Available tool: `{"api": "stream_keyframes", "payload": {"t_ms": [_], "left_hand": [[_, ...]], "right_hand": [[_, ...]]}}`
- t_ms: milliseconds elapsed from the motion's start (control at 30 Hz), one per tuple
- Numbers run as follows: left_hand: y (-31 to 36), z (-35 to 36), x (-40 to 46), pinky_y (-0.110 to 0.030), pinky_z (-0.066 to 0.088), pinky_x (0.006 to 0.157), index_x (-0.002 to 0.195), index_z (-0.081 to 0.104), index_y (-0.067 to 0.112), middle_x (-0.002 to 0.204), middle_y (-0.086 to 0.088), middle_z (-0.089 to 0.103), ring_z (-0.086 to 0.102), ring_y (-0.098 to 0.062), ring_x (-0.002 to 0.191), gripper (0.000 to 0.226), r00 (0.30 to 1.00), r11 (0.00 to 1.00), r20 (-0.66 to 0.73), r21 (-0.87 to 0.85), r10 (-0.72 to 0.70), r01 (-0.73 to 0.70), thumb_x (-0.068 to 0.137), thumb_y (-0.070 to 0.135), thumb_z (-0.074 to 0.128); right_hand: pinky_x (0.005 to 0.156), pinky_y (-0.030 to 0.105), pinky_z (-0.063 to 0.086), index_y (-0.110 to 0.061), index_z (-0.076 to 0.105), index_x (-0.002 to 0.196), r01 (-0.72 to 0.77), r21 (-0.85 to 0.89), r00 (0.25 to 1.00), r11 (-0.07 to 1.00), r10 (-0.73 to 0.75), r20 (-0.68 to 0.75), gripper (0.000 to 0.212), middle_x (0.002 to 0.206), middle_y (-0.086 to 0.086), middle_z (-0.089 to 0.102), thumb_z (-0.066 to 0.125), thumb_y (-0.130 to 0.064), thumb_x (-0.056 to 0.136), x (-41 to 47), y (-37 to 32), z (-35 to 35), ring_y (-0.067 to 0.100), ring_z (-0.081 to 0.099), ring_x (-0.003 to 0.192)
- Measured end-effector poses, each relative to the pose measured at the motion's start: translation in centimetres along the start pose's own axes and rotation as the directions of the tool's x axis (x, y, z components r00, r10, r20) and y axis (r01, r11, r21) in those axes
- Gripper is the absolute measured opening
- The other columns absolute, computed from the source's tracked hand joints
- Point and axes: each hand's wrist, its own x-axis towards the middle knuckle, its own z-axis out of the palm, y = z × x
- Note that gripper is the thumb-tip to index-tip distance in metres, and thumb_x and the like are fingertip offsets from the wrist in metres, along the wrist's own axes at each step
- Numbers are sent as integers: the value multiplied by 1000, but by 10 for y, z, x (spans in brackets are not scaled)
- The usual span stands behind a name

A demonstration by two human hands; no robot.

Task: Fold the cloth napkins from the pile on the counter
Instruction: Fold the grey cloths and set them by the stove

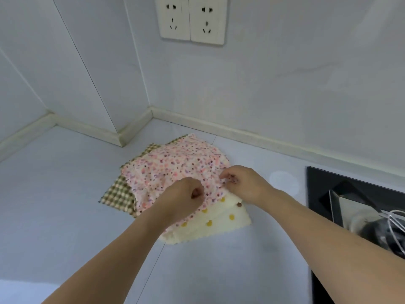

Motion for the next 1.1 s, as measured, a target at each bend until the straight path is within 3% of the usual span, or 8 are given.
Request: {"api": "stream_keyframes", "payload": {"t_ms": [100, 167, 333, 500, 633, 733, 933, 1100], "left_hand": [[-8, 8, 7, -36, 51, 69, 86, 59, 25, 84, 7, 60, 58, -14, 76, 17, 999, 999, -36, 8, 32, -32, 84, 40, 66], [-11, 12, 9, -31, 48, 67, 89, 57, 25, 86, 8, 57, 55, -12, 75, 24, 996, 994, -53, 86, 77, -72, 81, 44, 67], [-12, 19, 10, -33, 49, 62, 84, 54, 22, 79, 6, 53, 53, -15, 69, 11, 975, 945, -112, 288, 195, -156, 89, 32, 51], [-10, 21, 10, -31, 43, 62, 94, 47, 20, 81, 4, 46, 53, -19, 75, 4, 966, 810, -44, 555, 255, -189, 94, 20, 43], [-8, 10, 4, -33, 44, 57, 89, 46, 16, 76, 0, 50, 55, -22, 70, 9, 957, 861, -243, 509, 160, -15, 90, 8, 42], [-4, -1, -12, -34, 36, 52, 88, 40, 14, 73, -2, 44, 52, -27, 67, 11, 875, 870, -430, 493, 221, 23, 90, 4, 42], [28, -18, -106, -31, 26, 51, 94, 38, 14, 76, 1, 36, 41, -23, 66, 18, 812, 853, -505, 521, 292, 17, 88, -1, 45], [46, -50, -198, -41, 47, 64, 101, 52, 11, 89, -7, 56, 55, -30, 78, 13, 767, 898, -541, 427, 345, -103, 99, 10, 39]], "right_hand": [[99, 30, 42, -23, 68, 112, 120, -84, 993, 989, -121, -7, 29, 116, -3, 56, 66, -15, 84, 19, 18, 10, 17, 53, 112], [102, 33, 39, -29, 64, 113, 145, -124, 989, 982, -144, 16, 33, 116, -6, 51, 67, -21, 81, 25, 23, 12, 17, 44, 115], [101, 29, 30, -35, 63, 115, 262, -255, 961, 931, -276, -20, 26, 116, -12, 52, 61, -30, 90, 26, 33, 11, 13, 43, 110], [87, 32, 35, -19, 60, 103, 346, -475, 895, 809, -437, -91, 21, 103, -5, 55, 41, -25, 99, 26, 33, 19, 17, 48, 94], [79, 36, 37, -8, 54, 89, 307, -486, 817, 818, -488, -306, 33, 86, 2, 53, 27, -27, 95, 14, 17, 11, 24, 47, 79], [71, 39, 40, -6, 51, 89, 317, -462, 739, 828, -521, -427, 25, 76, 6, 54, 32, -19, 98, -14, -8, 1, 29, 49, 71], [65, 38, 41, -17, 41, 102, 213, -436, 787, 874, -418, -454, 20, 76, 0, 52, 25, -30, 105, -127, -60, -17, 27, 52, 72], [82, 43, 46, -14, 50, 110, 147, -455, 839, 878, -354, -413, 24, 101, 7, 60, 34, -31, 104, -239, -102, -44, 27, 55, 91]]}}
